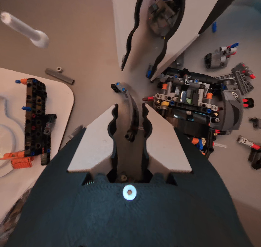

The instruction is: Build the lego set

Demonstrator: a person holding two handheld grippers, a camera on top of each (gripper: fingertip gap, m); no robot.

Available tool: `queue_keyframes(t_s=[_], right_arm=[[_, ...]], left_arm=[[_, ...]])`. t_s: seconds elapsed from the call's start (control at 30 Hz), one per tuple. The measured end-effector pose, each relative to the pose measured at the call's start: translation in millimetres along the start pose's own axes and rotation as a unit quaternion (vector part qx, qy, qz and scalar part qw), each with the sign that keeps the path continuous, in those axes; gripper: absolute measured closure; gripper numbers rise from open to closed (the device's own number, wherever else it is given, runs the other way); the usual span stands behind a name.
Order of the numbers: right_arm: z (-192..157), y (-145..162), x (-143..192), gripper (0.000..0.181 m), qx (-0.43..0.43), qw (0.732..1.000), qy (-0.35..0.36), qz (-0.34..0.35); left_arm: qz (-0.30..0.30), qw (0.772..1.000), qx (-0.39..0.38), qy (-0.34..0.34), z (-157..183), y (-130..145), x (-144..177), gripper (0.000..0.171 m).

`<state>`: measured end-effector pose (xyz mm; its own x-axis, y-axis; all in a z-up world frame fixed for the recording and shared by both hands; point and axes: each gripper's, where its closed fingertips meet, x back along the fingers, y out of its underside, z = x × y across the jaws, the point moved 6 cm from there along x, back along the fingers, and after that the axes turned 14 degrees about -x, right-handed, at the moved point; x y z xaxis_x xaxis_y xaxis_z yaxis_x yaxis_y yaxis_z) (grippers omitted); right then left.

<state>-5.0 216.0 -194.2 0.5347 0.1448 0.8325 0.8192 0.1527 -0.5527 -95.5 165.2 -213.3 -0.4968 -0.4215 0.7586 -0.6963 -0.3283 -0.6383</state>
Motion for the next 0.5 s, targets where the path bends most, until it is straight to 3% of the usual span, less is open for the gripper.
queue_keyframes(t_s=[0.2,0.4,0.5], right_arm=[[-24,-2,11,0.156,0.008,0.996,-0.085,0.002],[-38,-19,-4,0.158,0.015,0.996,-0.089,0.021],[-42,-19,-16,0.172,0.010,0.994,-0.109,0.013]], left_arm=[[0.009,1.000,0.008,-0.004,3,-4,19,0.132],[0.003,0.998,0.007,0.066,24,-4,24,0.138],[0.010,0.996,0.012,0.086,27,-4,24,0.140]])
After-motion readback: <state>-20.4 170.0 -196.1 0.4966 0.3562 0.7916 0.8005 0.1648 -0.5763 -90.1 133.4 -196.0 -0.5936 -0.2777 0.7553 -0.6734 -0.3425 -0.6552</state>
